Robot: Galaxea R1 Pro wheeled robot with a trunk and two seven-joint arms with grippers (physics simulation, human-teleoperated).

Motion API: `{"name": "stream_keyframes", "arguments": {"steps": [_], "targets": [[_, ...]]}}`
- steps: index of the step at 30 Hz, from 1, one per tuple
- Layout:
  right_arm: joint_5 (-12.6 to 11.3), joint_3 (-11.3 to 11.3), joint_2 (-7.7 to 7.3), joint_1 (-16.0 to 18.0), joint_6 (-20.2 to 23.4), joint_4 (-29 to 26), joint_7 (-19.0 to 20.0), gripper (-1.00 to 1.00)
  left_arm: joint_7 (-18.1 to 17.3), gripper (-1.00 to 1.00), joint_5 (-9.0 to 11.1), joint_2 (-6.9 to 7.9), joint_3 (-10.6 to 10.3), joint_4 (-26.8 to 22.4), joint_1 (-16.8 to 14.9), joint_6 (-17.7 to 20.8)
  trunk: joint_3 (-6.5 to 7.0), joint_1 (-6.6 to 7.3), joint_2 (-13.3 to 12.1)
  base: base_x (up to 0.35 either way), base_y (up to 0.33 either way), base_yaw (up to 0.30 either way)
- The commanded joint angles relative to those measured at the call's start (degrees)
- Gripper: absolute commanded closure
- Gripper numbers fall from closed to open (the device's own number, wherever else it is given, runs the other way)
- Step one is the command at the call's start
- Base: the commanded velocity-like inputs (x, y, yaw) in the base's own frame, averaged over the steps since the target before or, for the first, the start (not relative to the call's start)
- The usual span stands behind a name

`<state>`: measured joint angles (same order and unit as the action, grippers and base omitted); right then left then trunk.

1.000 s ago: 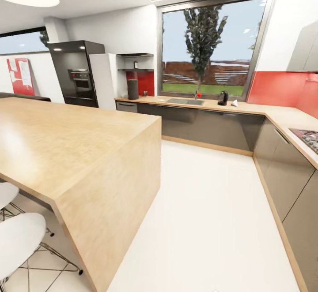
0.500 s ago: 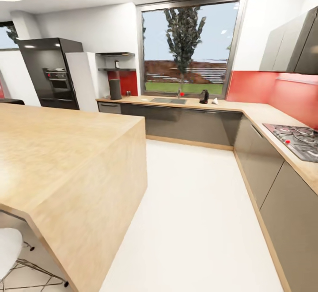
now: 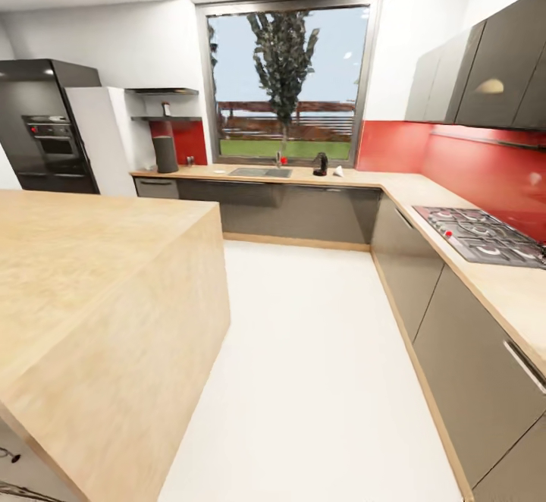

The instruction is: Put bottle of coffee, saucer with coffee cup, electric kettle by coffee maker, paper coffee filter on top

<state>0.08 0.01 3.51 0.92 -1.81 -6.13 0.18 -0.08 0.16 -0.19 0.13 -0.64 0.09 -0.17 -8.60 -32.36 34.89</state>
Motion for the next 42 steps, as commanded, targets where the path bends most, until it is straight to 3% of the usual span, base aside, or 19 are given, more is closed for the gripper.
{"name": "stream_keyframes", "arguments": {"steps": [1,30,42], "targets": [[0.0,0.0,0.01,0.0,-0.2,0.1,0.0,-1.00,0.0,-1.00,0.0,0.00,0.0,-0.1,0.0,0.0,0.08,0.21,-0.3,0.000,0.000,-0.250],[0.1,0.2,0.09,0.0,-0.2,0.1,0.0,-1.00,0.0,-1.00,0.0,0.01,0.1,-0.1,0.0,-0.1,4.95,6.58,-12.0,0.000,0.000,-0.231],[0.2,0.2,0.17,0.0,-0.2,0.1,0.0,-1.00,0.0,-1.00,0.0,-0.17,0.0,-1.2,-0.2,0.0,4.95,6.58,-12.0,0.000,0.000,-0.005]]}}
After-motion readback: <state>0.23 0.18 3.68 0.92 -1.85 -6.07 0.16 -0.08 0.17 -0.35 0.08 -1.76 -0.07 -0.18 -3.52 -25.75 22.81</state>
